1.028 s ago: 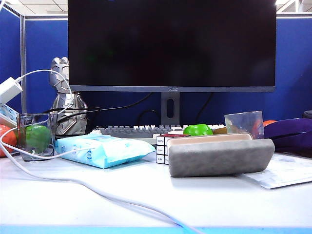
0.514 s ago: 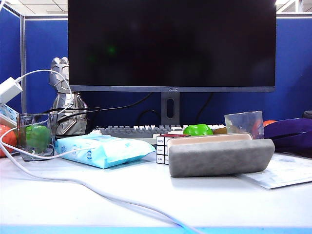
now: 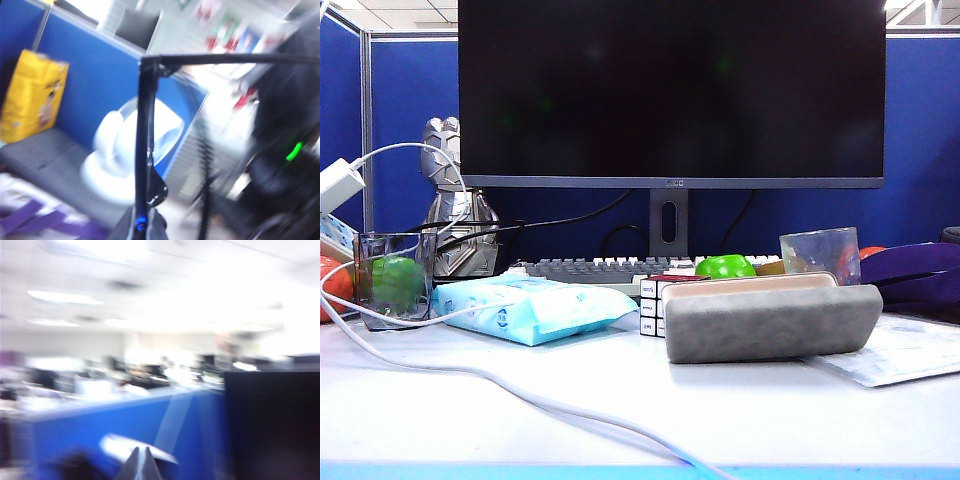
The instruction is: Pick up the glasses, fold the temples of the glasses, place the glasses into the glasses case, and finally close the glasses case.
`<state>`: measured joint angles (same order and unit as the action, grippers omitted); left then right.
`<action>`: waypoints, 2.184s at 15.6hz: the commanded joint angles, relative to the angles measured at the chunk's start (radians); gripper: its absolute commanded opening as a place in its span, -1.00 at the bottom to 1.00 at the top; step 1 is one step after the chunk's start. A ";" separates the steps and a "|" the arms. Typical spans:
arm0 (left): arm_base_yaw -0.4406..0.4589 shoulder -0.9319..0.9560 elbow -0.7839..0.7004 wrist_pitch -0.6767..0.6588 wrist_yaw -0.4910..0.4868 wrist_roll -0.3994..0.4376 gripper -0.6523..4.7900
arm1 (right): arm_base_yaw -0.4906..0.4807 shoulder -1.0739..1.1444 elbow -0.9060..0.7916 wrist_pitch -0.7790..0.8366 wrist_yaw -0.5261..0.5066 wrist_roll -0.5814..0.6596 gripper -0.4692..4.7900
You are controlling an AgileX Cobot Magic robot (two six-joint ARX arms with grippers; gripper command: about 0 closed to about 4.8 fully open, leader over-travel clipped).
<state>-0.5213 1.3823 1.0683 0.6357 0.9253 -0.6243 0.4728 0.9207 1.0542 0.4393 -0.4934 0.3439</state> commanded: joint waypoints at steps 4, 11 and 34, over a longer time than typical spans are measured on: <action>-0.001 -0.005 0.002 -0.104 0.022 0.311 -0.78 | 0.002 0.093 0.030 0.006 -0.370 0.285 -0.84; -0.002 -0.005 0.002 -0.103 0.020 0.246 -0.78 | 0.002 0.160 0.030 -0.106 -0.452 0.272 -0.84; -0.001 -0.005 0.003 -0.135 -0.029 0.155 -0.78 | 0.002 0.149 0.064 -0.135 -0.361 0.127 -0.84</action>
<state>-0.5220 1.3808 1.0687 0.5880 0.9241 -0.5797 0.4725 1.1019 1.0981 0.2699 -0.8970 0.4770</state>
